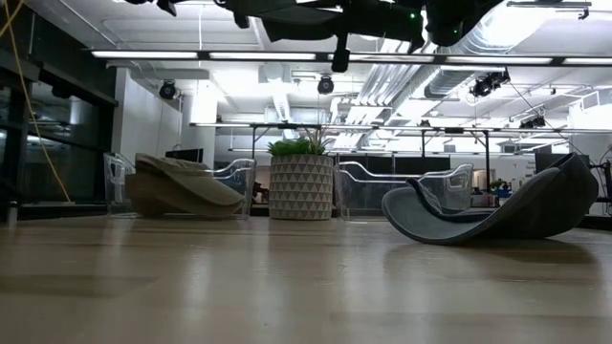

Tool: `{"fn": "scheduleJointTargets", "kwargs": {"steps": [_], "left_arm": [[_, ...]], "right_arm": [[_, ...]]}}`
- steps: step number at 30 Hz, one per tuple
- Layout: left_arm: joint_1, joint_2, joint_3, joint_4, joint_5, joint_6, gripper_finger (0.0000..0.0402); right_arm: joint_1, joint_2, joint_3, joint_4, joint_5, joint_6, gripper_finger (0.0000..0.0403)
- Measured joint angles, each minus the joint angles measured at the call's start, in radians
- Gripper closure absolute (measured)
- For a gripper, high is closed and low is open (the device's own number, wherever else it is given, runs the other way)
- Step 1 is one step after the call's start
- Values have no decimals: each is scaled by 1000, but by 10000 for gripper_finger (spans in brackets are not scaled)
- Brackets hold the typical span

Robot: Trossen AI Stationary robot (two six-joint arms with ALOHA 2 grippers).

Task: Pick & Place hat
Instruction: Put the left blue cap into the right transparent bin

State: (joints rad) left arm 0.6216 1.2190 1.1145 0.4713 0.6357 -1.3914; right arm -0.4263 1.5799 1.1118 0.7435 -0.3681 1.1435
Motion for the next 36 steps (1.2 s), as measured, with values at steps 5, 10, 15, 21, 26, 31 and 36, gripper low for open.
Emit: {"fn": "scheduleJointTargets", "kwargs": {"steps": [5,10,15,21,26,31,36], "left_arm": [[0,0,0,3,-9,-1,196],[1,-5,0,9,-23,8,122],[37,-42,0,-2,-12,16,99],[95,-97,0,-109,47,0,98],[138,-155,0,-334,66,63,98],[138,-186,-1,-490,-1,143,98],[138,-238,-1,-541,-95,209,99]], "right_arm": [[0,0,0,0,1,0,397],[0,0,0,-7,1,-2,397],[0,0,0,-27,-3,-6,397],[0,0,0,-36,-2,-11,397],[-1,0,0,-39,2,-17,397],[-5,0,0,-53,2,-18,397],[-23,0,0,-74,-9,-25,397]]}}
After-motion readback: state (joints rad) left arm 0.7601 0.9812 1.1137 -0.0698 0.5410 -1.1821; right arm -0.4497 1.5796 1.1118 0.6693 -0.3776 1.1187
